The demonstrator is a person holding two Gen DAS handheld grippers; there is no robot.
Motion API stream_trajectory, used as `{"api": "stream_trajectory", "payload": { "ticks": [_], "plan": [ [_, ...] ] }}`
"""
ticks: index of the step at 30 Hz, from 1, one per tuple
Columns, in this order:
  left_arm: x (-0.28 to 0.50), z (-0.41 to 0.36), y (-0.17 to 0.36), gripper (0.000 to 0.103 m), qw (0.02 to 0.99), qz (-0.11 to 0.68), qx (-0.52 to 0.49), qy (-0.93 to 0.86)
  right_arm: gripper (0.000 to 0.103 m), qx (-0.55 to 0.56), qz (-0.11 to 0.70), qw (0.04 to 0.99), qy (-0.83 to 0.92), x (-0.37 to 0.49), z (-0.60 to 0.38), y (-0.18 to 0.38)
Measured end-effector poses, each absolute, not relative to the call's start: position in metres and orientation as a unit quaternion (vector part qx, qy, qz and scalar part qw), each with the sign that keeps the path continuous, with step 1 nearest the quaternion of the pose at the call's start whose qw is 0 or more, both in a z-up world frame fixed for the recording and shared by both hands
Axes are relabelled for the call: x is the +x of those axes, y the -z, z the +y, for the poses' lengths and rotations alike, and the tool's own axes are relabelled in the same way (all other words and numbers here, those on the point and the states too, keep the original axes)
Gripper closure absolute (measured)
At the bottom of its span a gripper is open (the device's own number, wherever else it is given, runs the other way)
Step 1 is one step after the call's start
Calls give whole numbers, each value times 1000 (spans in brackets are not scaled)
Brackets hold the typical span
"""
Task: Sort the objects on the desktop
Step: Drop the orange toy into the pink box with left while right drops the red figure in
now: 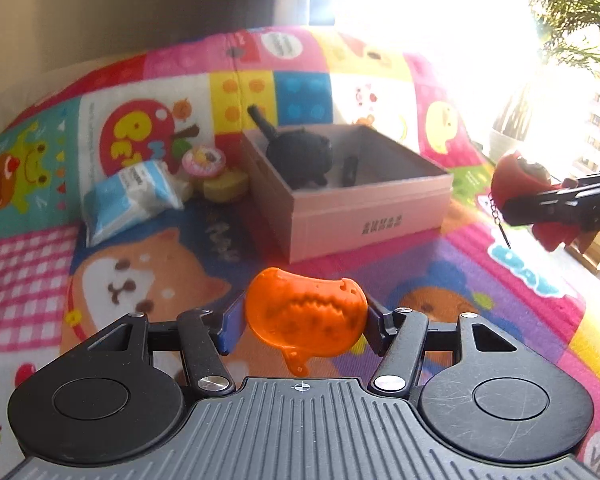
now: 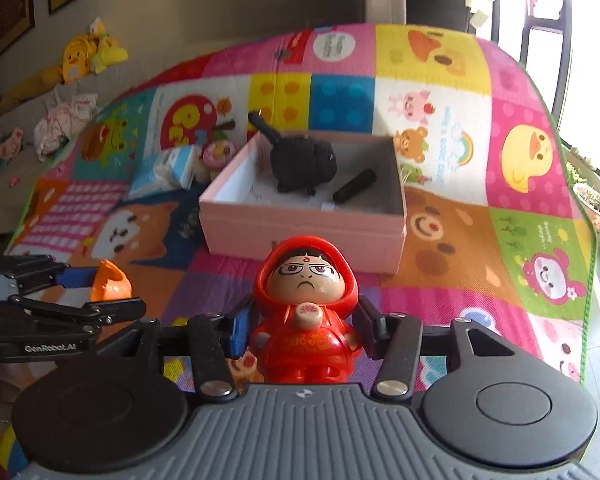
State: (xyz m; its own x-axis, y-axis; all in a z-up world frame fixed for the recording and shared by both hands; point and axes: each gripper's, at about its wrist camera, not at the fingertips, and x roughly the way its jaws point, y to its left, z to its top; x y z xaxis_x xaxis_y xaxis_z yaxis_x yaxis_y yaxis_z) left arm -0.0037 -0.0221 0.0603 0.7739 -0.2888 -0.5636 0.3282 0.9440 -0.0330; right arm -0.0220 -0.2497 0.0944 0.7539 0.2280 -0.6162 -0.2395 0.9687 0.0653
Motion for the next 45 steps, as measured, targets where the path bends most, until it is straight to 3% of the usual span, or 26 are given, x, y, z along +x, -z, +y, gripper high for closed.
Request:
{"api": "stream_trajectory", "payload": {
  "ticks": [7,11,12,14,21,30,35,41,45],
  "plan": [
    [49,-49,-109,39,958,215,52,183,51,30,214,970,-108,-36,-279,-166],
    [101,-65,-110,38,962,209,30,175,51,21,212,972,-98,-32,-277,-167],
    [111,-69,-107,34,962,205,29,176,51,21,219,971,-99,-30,-277,-164],
    [126,-72,-98,12,959,211,25,186,51,16,230,969,-94,-26,-275,-157],
    [94,-35,-70,2,963,216,11,159,51,17,258,964,-67,-9,-279,-143],
    [42,26,-35,0,962,259,-22,88,51,76,338,935,-84,99,-255,-120],
    [36,50,-37,0,965,254,-43,56,51,37,350,934,-57,159,-226,-102],
    [50,68,-26,0,959,267,-89,13,37,39,363,930,-46,179,-219,-101],
    [50,67,-17,0,961,264,-82,-9,33,17,347,936,-56,167,-207,-119]
  ]
}}
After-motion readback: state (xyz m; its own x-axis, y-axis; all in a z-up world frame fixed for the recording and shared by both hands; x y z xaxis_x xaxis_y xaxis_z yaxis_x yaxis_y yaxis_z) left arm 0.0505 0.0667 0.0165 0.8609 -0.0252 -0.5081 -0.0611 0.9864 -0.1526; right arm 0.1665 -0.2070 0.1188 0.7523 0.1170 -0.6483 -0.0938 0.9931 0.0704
